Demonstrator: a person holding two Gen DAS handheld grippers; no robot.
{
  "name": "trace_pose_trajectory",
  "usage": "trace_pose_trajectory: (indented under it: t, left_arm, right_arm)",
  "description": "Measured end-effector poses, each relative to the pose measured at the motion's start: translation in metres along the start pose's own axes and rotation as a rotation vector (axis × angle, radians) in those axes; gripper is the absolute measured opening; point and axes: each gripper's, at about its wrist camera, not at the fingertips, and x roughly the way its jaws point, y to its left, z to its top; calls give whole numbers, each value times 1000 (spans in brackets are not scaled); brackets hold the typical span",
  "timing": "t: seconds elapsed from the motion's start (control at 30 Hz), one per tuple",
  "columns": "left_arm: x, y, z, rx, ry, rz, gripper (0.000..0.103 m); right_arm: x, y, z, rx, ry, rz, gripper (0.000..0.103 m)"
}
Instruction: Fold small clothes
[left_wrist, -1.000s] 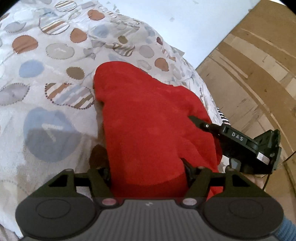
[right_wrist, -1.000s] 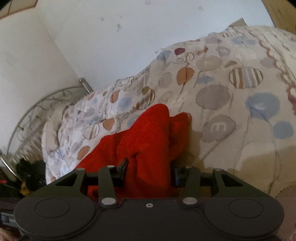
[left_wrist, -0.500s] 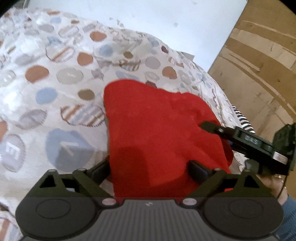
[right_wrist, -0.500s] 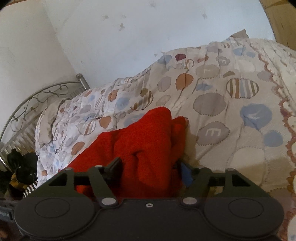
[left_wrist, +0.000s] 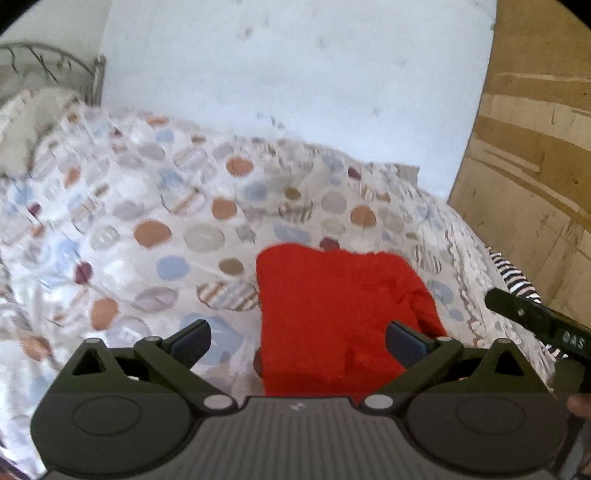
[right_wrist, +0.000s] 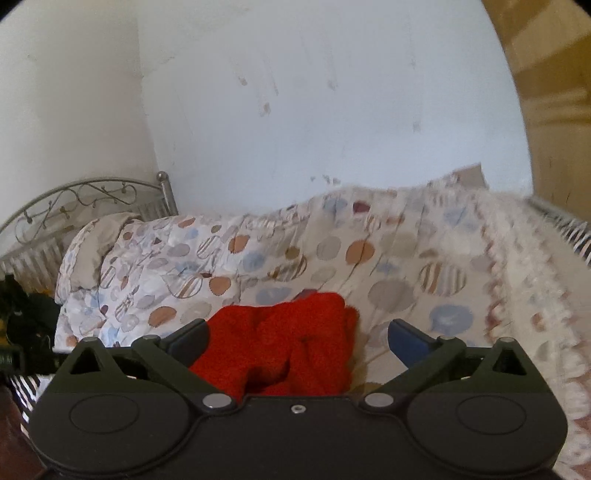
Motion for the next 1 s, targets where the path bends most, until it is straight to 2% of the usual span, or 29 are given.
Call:
trace_pose_trajectory:
  t: [0.23, 0.33, 0.57, 0.8, 0.9, 1.0]
  left_arm:
    - [-69, -16, -32, 15, -165, 57, 103]
    - [-92, -19, -51, 30, -189, 91, 103]
    - [-139, -14, -102, 10, -246, 107, 103]
    - [-159, -3, -147, 16, -236, 147, 103]
    - [-158, 6, -156, -28, -214, 136, 103]
    - [-157, 9, -160, -23, -199, 145, 103]
  right_arm:
    - [-83, 24, -14, -11, -97, 16, 103]
    - [-116, 37, -25, -36, -139, 6, 103]
    - [-185, 61, -61, -139, -206, -39, 103]
    - [-223, 73, -101, -185, -226, -125, 103]
    - [-227, 75, -112, -174, -223, -149, 103]
    - [-227, 76, -118, -162, -217, -158, 103]
